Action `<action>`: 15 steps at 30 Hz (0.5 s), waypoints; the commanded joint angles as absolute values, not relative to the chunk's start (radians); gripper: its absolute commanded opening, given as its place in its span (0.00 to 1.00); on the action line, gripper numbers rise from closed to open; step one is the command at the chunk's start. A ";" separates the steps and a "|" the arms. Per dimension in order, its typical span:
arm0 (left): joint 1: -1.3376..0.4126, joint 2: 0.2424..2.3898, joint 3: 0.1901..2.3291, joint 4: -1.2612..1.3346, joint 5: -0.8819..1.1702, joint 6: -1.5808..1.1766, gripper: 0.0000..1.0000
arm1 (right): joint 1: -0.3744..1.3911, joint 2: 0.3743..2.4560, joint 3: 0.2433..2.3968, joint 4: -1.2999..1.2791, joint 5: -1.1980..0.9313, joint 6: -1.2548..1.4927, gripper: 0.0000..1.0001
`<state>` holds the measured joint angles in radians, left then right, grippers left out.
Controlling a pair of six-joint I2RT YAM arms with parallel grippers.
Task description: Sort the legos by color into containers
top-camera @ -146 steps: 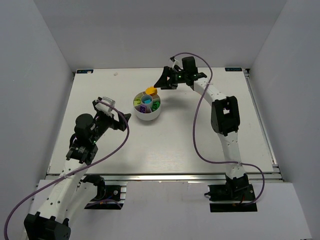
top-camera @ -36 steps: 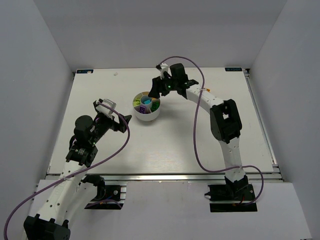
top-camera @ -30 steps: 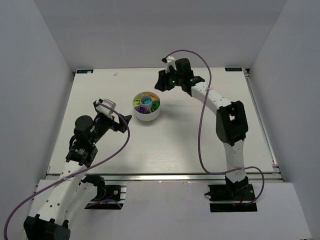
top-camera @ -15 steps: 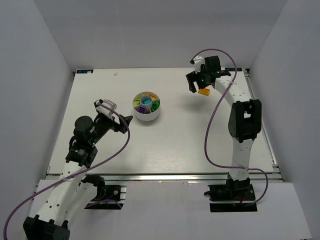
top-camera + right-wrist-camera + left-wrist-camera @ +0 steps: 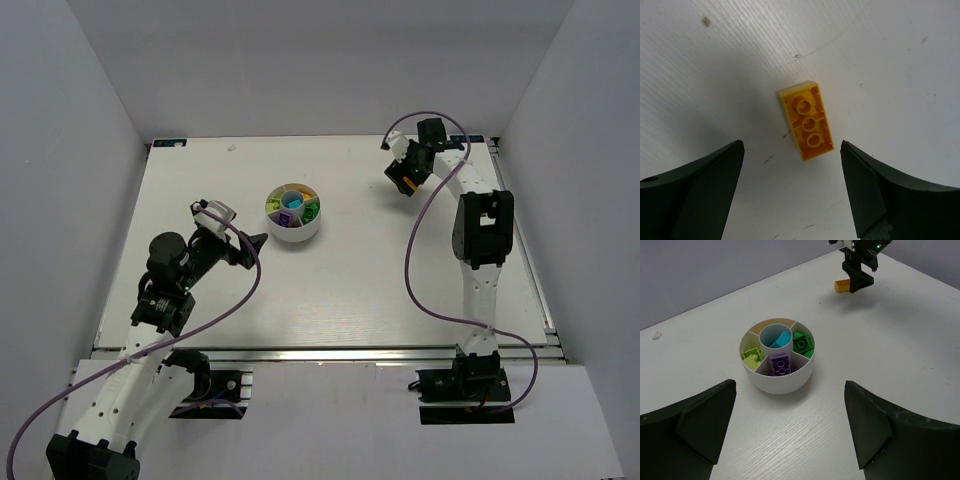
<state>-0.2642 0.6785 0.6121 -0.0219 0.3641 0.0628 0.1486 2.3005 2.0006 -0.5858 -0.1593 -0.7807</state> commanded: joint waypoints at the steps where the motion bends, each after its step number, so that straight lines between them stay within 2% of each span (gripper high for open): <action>1: -0.268 0.667 0.606 -0.008 0.397 0.066 0.98 | 0.137 2.316 2.037 -0.618 -0.212 -0.890 0.83; 5: -0.268 0.675 0.607 -0.008 0.403 0.069 0.98 | 0.132 2.330 2.037 -0.600 -0.248 -0.960 0.82; 9: -0.268 0.673 0.606 -0.008 0.403 0.074 0.98 | 0.135 2.359 2.048 -0.592 -0.264 -1.003 0.78; 15: -0.268 0.675 0.604 -0.008 0.410 0.075 0.98 | 0.133 2.437 2.121 -0.587 -0.250 -1.006 0.78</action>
<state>-0.2642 0.6796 0.6121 -0.0219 0.3897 0.0677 0.1387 2.4001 2.0605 -0.5980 -0.2352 -0.9779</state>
